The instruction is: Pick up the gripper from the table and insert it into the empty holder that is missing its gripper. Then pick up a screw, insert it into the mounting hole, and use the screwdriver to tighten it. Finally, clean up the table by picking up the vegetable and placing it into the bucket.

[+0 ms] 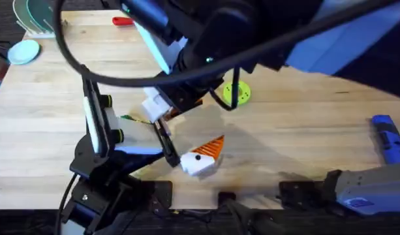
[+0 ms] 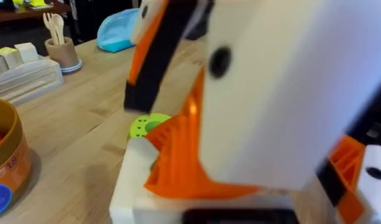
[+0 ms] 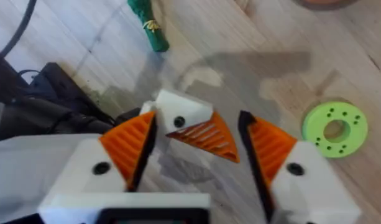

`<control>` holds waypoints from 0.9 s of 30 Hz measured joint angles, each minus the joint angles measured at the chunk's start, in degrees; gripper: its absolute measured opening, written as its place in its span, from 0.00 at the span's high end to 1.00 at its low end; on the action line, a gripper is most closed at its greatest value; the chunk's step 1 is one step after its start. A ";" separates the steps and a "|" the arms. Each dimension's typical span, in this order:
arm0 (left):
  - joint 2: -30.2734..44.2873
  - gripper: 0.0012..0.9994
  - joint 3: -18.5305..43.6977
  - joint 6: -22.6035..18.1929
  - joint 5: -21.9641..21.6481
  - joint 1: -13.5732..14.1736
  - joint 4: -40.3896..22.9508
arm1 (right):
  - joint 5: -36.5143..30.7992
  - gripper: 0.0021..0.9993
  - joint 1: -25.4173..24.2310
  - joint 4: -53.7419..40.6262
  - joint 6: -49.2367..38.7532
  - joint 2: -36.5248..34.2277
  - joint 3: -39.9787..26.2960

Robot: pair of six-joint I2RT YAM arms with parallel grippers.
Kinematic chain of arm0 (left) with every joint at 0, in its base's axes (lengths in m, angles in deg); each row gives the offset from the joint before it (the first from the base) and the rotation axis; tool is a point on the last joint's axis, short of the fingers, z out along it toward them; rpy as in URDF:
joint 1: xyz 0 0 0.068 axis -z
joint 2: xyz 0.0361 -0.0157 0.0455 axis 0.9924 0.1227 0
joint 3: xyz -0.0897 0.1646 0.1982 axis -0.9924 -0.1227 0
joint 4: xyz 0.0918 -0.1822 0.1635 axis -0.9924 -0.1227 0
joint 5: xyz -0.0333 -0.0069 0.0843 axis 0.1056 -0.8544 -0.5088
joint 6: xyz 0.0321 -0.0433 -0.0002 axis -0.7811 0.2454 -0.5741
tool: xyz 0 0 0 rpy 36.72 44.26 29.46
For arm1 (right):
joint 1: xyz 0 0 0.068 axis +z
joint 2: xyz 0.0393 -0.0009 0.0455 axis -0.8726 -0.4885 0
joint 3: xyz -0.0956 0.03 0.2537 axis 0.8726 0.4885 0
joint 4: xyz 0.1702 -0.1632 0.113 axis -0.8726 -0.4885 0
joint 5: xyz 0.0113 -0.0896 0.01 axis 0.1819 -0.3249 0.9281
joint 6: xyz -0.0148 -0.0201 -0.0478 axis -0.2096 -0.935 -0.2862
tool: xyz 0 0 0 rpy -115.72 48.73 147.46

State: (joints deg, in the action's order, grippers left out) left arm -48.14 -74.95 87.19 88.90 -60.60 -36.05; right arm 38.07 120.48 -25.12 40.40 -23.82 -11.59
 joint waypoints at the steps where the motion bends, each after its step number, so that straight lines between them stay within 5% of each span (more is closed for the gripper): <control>1: 0.00 0.01 0.00 0.01 0.00 0.00 0.00 | -0.40 0.05 -0.23 -0.49 -0.14 0.34 -0.12; 17: 0.00 0.01 0.00 -0.18 0.22 0.02 0.00 | -3.70 0.01 -3.49 -16.54 0.44 21.85 -0.75; 22: 0.00 0.01 0.00 -0.20 0.22 0.02 0.01 | -5.71 0.01 -3.75 -16.08 3.35 30.68 7.28; 27: 0.00 0.29 0.00 -0.20 0.19 0.02 0.02 | -3.31 0.01 -3.75 -11.46 5.88 43.98 21.19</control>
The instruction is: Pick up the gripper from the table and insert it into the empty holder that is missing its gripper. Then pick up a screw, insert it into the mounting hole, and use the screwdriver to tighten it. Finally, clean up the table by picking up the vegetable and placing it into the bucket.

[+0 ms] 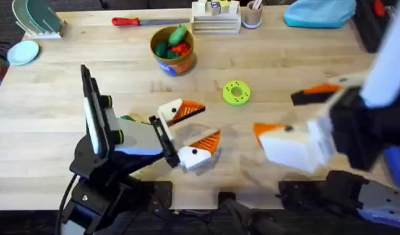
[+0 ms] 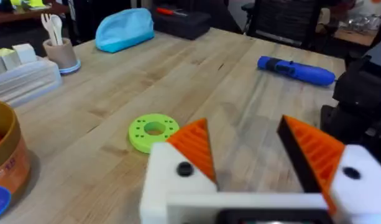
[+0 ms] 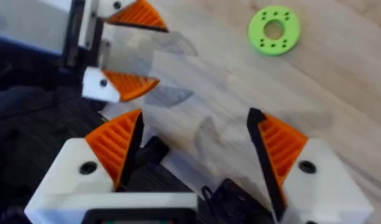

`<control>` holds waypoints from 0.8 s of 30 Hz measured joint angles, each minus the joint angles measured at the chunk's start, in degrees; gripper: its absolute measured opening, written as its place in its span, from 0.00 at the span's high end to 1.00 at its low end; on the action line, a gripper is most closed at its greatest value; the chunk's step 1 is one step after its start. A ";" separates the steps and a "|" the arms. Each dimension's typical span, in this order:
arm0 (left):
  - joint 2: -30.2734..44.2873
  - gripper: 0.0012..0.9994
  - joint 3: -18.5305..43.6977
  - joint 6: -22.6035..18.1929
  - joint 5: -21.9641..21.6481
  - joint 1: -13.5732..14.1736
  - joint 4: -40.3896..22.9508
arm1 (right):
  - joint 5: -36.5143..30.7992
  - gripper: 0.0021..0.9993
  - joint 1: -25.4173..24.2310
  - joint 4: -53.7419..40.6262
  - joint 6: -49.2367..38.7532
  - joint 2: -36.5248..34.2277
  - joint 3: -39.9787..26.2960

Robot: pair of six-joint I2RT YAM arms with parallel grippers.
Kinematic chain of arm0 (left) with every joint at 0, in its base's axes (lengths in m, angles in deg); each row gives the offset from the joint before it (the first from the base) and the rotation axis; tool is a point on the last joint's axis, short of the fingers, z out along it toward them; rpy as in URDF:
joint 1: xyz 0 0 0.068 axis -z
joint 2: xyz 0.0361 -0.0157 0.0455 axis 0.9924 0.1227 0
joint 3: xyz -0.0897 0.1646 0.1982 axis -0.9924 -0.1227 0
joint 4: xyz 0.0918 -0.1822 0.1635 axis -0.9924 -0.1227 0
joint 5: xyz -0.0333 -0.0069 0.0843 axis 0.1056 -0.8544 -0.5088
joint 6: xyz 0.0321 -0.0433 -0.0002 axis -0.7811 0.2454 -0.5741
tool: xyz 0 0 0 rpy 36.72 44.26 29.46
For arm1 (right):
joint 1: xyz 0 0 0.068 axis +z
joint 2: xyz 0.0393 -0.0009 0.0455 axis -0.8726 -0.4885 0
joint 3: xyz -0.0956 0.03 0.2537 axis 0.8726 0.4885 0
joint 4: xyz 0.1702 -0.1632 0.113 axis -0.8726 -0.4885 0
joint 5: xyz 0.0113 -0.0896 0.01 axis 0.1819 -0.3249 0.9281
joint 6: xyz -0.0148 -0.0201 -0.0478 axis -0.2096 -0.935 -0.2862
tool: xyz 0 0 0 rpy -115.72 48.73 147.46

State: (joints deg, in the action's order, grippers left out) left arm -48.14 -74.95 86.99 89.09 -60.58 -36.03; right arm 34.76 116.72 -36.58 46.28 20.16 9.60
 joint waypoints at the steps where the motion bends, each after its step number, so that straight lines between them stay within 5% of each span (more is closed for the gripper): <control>1: 0.00 0.34 0.00 -0.06 0.00 0.00 -0.01 | 1.06 0.01 0.00 0.61 0.25 2.65 2.11; 2: 0.00 0.42 0.00 -0.15 -0.02 0.00 0.01 | 2.11 0.01 0.00 0.92 0.42 4.78 3.65; 5: 0.00 0.89 0.00 -0.15 -0.02 0.00 0.01 | 5.56 0.01 0.00 1.14 0.80 11.31 7.26; 6: 0.00 0.97 0.00 -0.39 -0.04 0.00 0.01 | 6.36 0.01 0.00 1.15 0.86 12.91 7.86; 16: 0.00 0.99 0.00 -0.39 -0.17 0.00 0.01 | 6.98 0.01 0.11 1.07 0.77 17.70 8.84; 24: 0.00 0.99 0.00 -0.38 -0.17 0.00 0.01 | -13.61 0.01 -1.38 -11.44 4.58 17.72 10.86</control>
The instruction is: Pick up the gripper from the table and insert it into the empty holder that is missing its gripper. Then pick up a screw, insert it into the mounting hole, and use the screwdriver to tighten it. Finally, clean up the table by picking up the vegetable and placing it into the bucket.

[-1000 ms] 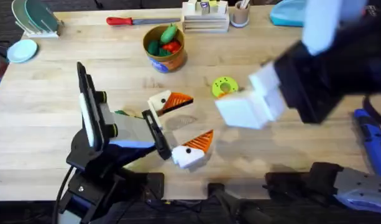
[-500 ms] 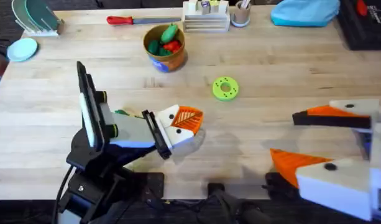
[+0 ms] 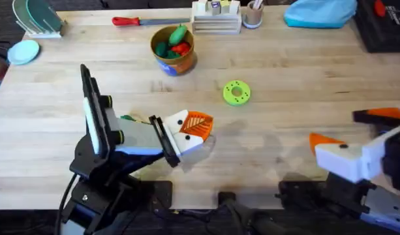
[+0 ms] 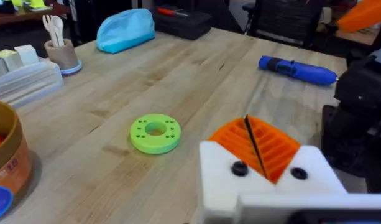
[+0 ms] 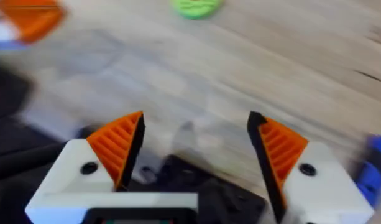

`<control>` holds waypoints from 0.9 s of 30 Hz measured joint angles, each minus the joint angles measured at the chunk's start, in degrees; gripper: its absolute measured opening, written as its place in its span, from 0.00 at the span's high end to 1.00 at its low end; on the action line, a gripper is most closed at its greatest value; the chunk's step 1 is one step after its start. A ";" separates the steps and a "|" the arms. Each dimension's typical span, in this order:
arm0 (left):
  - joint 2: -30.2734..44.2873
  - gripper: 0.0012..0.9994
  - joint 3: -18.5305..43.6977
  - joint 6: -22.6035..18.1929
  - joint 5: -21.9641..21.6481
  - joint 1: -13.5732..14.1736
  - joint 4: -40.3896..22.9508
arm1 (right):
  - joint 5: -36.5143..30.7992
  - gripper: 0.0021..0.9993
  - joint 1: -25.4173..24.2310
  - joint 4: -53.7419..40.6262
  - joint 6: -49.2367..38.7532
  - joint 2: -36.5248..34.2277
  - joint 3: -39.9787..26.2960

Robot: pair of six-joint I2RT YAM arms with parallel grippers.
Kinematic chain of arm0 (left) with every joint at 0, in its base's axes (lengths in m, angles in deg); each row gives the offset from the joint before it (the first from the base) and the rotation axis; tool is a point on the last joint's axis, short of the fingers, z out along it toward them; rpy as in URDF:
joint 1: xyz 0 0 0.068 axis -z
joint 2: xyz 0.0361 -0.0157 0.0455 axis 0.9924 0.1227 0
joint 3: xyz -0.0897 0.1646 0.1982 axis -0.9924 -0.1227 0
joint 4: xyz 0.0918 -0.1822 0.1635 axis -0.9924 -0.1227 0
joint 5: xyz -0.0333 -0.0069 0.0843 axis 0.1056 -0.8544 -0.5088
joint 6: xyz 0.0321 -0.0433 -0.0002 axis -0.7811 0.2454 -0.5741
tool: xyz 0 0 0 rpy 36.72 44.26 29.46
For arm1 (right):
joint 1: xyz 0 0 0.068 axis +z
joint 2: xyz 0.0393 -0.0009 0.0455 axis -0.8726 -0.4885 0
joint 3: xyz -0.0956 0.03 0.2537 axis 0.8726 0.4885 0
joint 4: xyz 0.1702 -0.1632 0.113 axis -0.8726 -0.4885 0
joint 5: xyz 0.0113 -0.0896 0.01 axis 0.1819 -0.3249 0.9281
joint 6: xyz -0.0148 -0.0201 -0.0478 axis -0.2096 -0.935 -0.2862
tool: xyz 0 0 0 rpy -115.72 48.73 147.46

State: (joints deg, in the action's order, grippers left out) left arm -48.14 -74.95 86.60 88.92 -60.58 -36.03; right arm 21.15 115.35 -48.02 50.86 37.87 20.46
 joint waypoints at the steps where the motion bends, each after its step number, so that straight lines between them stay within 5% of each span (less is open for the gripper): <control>1: 0.00 0.99 0.00 -0.01 0.00 0.00 0.00 | -2.99 0.01 -0.59 -1.25 0.63 0.00 0.64; 7: 0.00 0.99 0.00 -0.01 0.00 0.00 0.00 | -16.81 0.01 -5.93 -6.43 3.16 0.00 6.45; 13: 0.00 0.99 0.00 -0.01 0.00 0.00 0.00 | -23.86 0.01 -14.03 -0.33 3.48 0.00 9.73; 21: 0.00 0.99 0.00 -0.01 0.00 0.00 0.00 | -20.01 0.01 -28.09 14.52 -5.16 -0.44 14.97; 27: 0.00 0.99 0.00 0.01 0.00 0.00 0.00 | -9.95 0.01 -43.59 23.51 -14.82 -5.51 16.62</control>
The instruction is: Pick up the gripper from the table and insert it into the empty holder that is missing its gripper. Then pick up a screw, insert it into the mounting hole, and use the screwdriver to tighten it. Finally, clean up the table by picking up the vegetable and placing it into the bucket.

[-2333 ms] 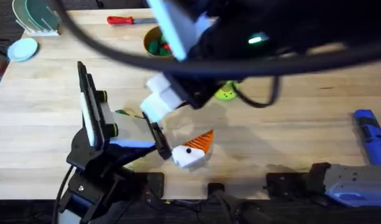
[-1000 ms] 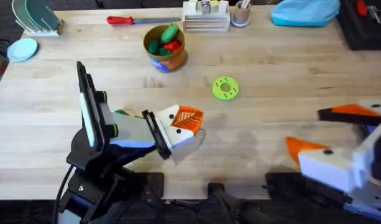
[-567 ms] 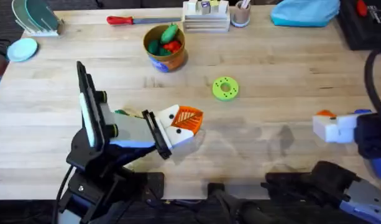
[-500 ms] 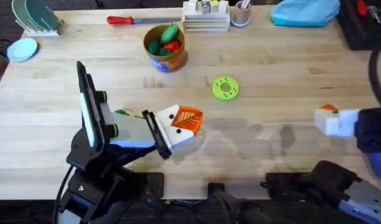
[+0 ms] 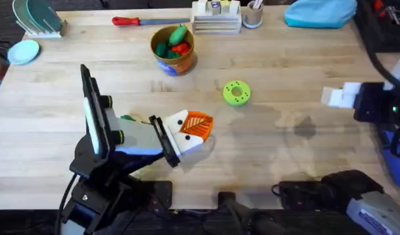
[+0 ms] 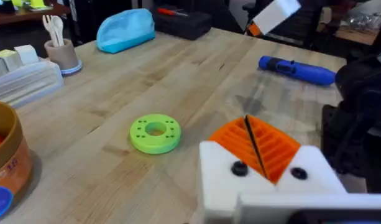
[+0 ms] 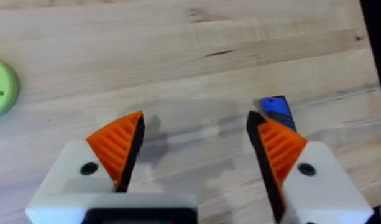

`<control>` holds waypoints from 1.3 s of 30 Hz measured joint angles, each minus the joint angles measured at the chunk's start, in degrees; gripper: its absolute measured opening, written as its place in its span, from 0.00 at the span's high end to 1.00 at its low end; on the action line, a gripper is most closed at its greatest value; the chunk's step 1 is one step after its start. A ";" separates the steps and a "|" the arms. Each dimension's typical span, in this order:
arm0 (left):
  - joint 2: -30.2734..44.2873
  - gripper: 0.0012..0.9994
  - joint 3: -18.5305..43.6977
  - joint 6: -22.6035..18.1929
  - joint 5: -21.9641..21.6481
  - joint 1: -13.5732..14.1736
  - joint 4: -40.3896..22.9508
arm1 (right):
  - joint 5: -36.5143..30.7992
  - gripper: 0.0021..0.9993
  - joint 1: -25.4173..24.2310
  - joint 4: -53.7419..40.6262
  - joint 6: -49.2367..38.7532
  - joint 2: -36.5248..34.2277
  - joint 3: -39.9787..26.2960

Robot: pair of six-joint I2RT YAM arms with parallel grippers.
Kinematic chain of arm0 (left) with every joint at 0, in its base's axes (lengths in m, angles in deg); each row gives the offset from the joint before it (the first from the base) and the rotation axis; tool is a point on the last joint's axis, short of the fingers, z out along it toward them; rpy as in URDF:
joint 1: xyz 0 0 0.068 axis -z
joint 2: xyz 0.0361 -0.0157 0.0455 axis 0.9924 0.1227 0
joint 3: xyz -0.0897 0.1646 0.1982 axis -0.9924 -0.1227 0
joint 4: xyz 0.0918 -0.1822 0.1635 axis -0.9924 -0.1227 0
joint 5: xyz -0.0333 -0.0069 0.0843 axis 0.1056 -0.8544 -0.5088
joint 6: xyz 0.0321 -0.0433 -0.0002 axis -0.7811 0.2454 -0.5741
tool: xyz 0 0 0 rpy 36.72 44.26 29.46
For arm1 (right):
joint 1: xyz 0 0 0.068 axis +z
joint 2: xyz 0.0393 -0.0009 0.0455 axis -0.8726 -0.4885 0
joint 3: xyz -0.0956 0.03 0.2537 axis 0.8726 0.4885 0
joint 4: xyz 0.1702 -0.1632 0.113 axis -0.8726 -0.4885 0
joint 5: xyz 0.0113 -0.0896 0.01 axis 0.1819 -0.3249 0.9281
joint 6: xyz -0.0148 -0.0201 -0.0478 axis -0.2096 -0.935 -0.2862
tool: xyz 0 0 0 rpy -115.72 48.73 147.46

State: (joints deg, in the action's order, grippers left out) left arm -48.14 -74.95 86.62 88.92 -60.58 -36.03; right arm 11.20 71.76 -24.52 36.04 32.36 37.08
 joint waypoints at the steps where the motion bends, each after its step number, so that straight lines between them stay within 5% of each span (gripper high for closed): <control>1: 0.00 0.99 0.00 -0.02 0.00 0.00 0.00 | 1.77 0.01 -2.69 1.11 -1.51 -1.17 0.00; 9: 0.00 0.99 0.00 -0.02 0.00 0.00 0.00 | 12.79 0.01 -22.75 3.99 -13.14 -13.98 0.02; 17: 0.00 0.99 0.00 -0.02 0.00 0.00 0.00 | 15.17 0.01 -33.23 7.75 -25.39 -23.42 0.09; 26: 0.00 0.99 0.00 0.00 0.00 0.00 0.00 | 15.79 0.01 -43.54 13.13 -41.04 -25.02 0.09; 39: 0.00 0.99 0.00 -0.02 -0.02 0.00 0.00 | 18.29 0.01 -65.56 12.46 -55.52 -25.04 0.09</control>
State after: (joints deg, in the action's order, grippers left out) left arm -48.14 -74.95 86.60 88.90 -60.58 -36.03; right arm 29.50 6.20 -12.05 -19.48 7.32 37.17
